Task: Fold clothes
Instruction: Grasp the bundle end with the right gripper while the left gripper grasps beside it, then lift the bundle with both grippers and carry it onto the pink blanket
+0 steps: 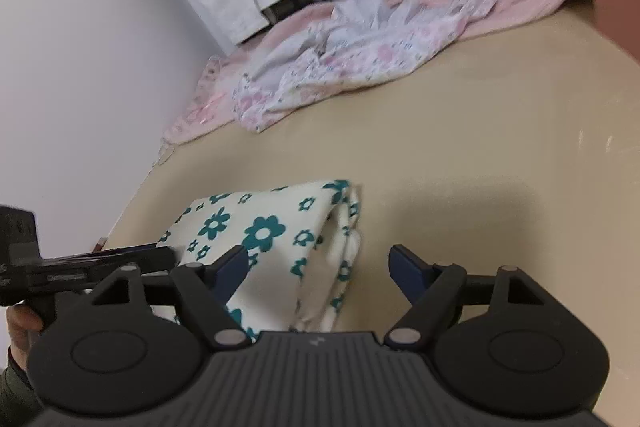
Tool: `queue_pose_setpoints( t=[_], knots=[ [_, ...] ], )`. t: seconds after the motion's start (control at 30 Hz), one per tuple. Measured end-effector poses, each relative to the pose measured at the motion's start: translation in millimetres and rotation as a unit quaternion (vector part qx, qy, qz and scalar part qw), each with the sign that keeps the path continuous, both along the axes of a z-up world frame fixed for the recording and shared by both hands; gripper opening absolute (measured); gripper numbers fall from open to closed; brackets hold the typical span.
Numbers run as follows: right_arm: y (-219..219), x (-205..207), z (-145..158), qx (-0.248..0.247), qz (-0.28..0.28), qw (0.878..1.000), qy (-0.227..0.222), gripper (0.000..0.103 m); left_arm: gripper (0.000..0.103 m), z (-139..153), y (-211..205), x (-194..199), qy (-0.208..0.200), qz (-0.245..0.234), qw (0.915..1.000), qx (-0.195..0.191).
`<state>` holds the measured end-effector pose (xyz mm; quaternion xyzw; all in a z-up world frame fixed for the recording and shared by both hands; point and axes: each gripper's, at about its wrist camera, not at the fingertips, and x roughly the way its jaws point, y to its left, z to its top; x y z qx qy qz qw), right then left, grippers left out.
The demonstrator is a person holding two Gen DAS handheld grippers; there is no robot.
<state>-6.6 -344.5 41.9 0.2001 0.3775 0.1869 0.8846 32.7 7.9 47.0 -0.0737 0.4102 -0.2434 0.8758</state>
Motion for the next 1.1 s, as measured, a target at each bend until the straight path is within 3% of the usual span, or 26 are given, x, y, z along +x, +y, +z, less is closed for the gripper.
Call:
queue_pose_setpoints(
  t=[0.1,0.13,0.17,0.2,0.23,0.27,0.4,0.43,0.57,0.63,0.7,0.8,0.9,0.93,0.97,1.0,1.03,1.07,1.1],
  knots=[
    [10,4,-7,-0.004,0.012,1.0,0.008,0.079,0.069,-6,-4,3,-0.007,-0.006,0.9999,-0.012],
    [13,4,-9,-0.008,0.013,1.0,0.006,0.076,0.062,-10,-5,6,0.003,-0.008,0.9997,-0.024],
    [16,5,-12,-0.008,0.015,1.0,0.005,0.07,0.053,-14,-6,8,0.014,-0.009,0.9992,-0.037],
    [16,6,-14,-0.002,0.016,1.0,0.003,0.065,0.052,-16,-9,10,0.02,-0.009,0.9987,-0.046],
    [17,9,-16,0.006,0.018,1.0,0.004,0.052,0.051,-17,-14,11,0.018,-0.008,0.9988,-0.045],
    [17,12,-18,0.013,0.016,1.0,0.005,0.048,0.05,-18,-20,13,0.013,-0.008,0.999,-0.042],
    [7,23,-19,0.02,-0.016,1.0,0.003,0.046,0.054,-21,-32,29,0.013,-0.004,0.9981,-0.06],
    [2,25,-18,0.025,-0.022,0.999,0.007,0.046,0.06,-20,-32,32,0.018,-0.003,0.998,-0.06],
    [-16,29,-10,0.029,-0.038,0.999,0.004,0.057,0.073,-3,-20,48,-0.009,-0.004,0.9986,-0.052],
    [-31,37,4,0.025,-0.06,0.998,-0.024,0.066,0.085,12,-19,72,-0.047,0.005,0.9986,-0.022],
    [-45,67,17,0.019,-0.094,0.995,-0.042,0.073,0.086,21,-30,113,-0.083,0.015,0.9961,0.024],
    [-59,142,24,0.004,-0.125,0.992,-0.031,0.074,0.086,17,-50,182,-0.071,0.063,0.9916,0.087],
    [-65,220,13,-0.019,-0.153,0.988,0.019,0.074,0.081,7,-70,232,-0.067,0.1,0.9838,0.133],
    [-67,246,10,-0.028,-0.163,0.986,0.036,0.072,0.063,4,-74,238,-0.068,0.1,0.9831,0.138],
    [-68,267,5,-0.031,-0.17,0.984,0.051,0.069,0.031,0,-73,243,-0.063,0.097,0.9839,0.136],
    [-68,281,-1,-0.028,-0.176,0.982,0.066,0.065,0.016,-3,-72,247,-0.059,0.094,0.9847,0.135],
    [-69,296,-7,-0.024,-0.181,0.98,0.08,0.045,0.011,-7,-71,251,-0.055,0.091,0.9854,0.133],
    [-68,308,-11,-0.021,-0.183,0.979,0.089,0.02,0.01,-8,-67,253,-0.055,0.094,0.9856,0.129],
    [-64,315,-12,-0.017,-0.18,0.979,0.091,0.017,0.009,-7,-58,252,-0.062,0.105,0.985,0.122]
  ],
)
